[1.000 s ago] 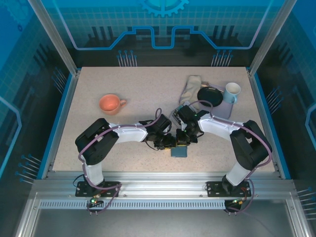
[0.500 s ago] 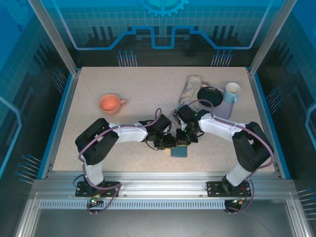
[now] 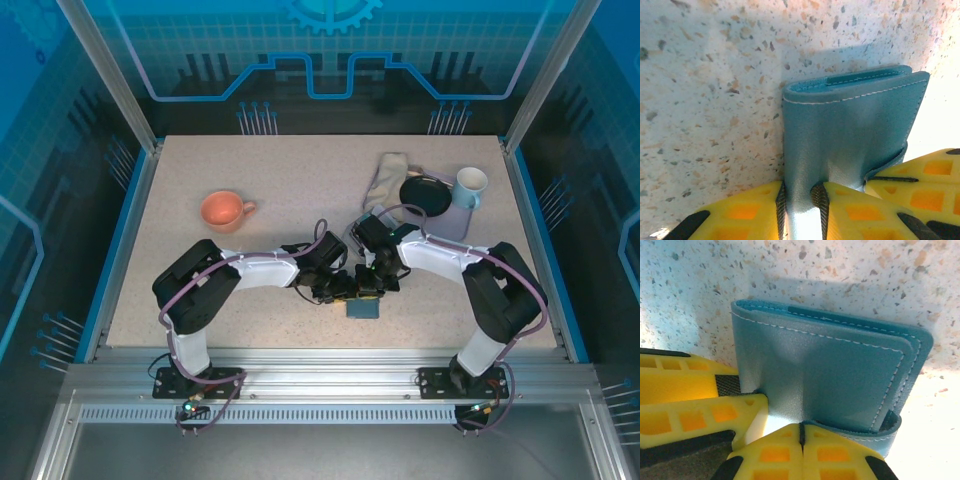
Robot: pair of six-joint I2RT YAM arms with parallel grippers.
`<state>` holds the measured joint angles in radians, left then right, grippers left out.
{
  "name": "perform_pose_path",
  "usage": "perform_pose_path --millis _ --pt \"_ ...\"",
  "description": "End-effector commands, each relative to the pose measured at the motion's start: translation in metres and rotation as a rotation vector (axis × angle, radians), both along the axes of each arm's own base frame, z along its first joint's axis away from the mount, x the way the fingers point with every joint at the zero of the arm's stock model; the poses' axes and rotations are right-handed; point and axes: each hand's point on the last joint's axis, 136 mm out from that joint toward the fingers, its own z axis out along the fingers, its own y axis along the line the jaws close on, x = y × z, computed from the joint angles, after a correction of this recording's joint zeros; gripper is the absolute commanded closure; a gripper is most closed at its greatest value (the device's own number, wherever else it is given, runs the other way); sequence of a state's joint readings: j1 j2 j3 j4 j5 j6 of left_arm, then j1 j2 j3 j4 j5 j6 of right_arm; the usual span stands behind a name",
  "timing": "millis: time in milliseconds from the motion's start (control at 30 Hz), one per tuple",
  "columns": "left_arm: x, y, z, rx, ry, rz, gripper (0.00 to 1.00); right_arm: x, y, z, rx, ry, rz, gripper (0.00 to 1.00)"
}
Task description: Put the credit cards into the card holder
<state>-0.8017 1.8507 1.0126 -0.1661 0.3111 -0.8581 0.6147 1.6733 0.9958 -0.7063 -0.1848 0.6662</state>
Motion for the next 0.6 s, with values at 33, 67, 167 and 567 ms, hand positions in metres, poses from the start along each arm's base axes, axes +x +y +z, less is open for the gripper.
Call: perform_pose_path --millis 33,67,167,567 --pt "-0.014 0.009 -0.022 0.06 0.051 -0.01 0.74 -0.004 -0.004 -0.008 -0.036 0.01 -0.012 1.0" --pt "-0.014 0.009 -0.022 0.06 0.052 -0.01 0.74 -0.004 -0.002 -0.002 -0.025 0.0 -0.013 1.0" --pt "-0.014 0.01 -0.022 0.061 0.05 -0.011 0.74 0.0 -0.005 0.015 -0.007 -0.045 -0.026 1.0" --pt "-0.015 0.009 -0.023 0.061 0.054 -0.009 0.74 0.0 -0.001 0.006 0.013 -0.003 -0.004 1.0"
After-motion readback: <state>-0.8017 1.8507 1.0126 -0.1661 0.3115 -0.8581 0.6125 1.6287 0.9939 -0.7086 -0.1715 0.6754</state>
